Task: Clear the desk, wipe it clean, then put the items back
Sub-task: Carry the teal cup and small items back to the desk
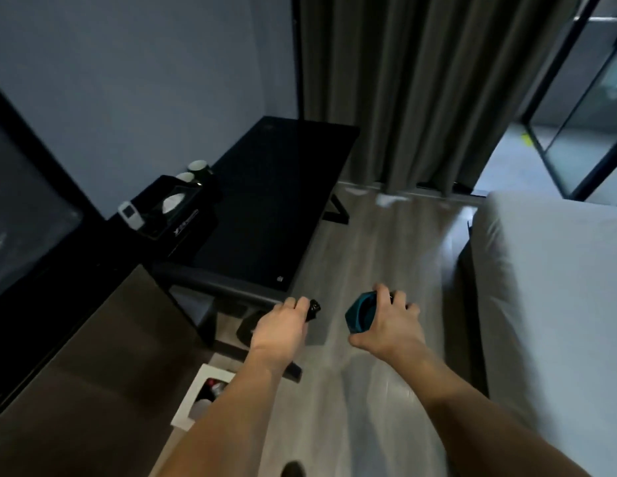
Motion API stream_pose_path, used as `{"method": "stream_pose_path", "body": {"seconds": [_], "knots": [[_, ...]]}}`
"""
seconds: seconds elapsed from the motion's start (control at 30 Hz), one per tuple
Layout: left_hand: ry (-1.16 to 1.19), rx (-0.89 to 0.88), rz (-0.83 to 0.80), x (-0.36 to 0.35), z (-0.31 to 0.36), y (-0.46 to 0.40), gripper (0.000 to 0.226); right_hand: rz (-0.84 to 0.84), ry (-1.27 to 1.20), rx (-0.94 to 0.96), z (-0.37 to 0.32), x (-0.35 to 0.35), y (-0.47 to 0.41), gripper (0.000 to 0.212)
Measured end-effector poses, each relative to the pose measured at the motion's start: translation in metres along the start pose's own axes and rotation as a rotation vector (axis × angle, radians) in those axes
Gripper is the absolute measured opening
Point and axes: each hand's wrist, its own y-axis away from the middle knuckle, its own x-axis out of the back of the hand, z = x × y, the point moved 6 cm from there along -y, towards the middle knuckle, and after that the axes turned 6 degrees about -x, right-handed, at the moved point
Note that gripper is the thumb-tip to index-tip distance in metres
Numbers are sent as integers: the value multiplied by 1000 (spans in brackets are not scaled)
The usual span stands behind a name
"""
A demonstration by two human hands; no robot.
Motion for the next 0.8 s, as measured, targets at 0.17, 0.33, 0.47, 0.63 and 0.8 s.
{"method": "stream_pose_path", "body": {"seconds": [0.17,0.33,0.47,0.63,0.8], "knots": [[-27,-57,-7,-9,8,-105,24,-17,-24,-47,24,17,-84,108],[13,-170,28,-4,31,-235,21,42,-31,-123,40,69,-182,108],[11,-209,50,12,56,-337,24,106,-1,-149,45,117,-256,109],[-10,-229,-19,12,83,-426,26,77,-19,-157,58,141,-339,108],[6,-58,28,12,59,-505,29,-3,-14,-54,55,163,-443,110]]}}
